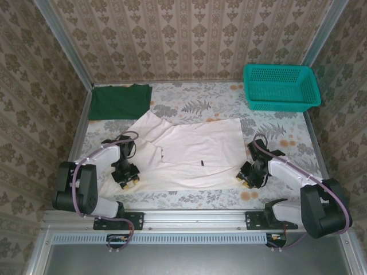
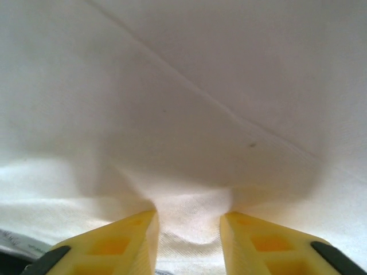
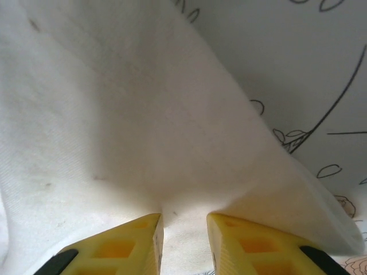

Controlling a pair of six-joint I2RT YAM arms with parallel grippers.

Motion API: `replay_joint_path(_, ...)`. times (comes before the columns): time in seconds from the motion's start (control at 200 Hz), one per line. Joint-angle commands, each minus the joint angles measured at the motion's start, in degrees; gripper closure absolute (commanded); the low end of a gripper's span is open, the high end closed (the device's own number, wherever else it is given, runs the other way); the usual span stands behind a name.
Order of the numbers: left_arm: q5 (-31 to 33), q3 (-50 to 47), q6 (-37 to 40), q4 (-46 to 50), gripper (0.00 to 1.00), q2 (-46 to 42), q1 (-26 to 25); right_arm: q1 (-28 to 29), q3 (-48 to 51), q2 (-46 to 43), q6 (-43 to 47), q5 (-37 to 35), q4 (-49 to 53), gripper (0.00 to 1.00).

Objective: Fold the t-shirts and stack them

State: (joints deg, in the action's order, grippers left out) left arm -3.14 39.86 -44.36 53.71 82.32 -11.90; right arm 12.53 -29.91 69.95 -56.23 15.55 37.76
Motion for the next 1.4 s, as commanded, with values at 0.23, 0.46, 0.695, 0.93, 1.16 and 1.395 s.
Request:
replay_joint_path(0.23,5.4,1.2,-3.4,6.9,0.66,3.4,1.1,1.5,1.1,-4.2,-4.2,0.1,10.3,0.72)
replay_joint_path(0.46,2.7,7.0,0.0,8.9,0.58,1.8,1.5,0.7,-1.6,-7.6,-3.3,-1.4,17.0,0.71)
replay_joint_path(0.695,2.3,33.4,8.8,9.2,0.47,7.0,0.5,0.7,-13.9,-8.4,0.2,-3.9,7.3,0.64)
replay_joint_path(0.93,-1.5,58.0,21.2,-3.8,0.50,26.9,0.2,-3.0,-16.8,1.8,5.6,-9.0,-16.3,0.52)
replay_joint_path(1.16,-2.5,83.5,32.5,-0.6,0.51,49.2,0.2,-7.3,-23.7,17.4,11.0,-6.3,-26.1,0.54)
replay_joint_path(1.395,-6.3,96.9,36.4,3.8,0.50,60.2,0.1,-9.5,-28.5,22.6,14.7,-4.0,-24.2,0.55)
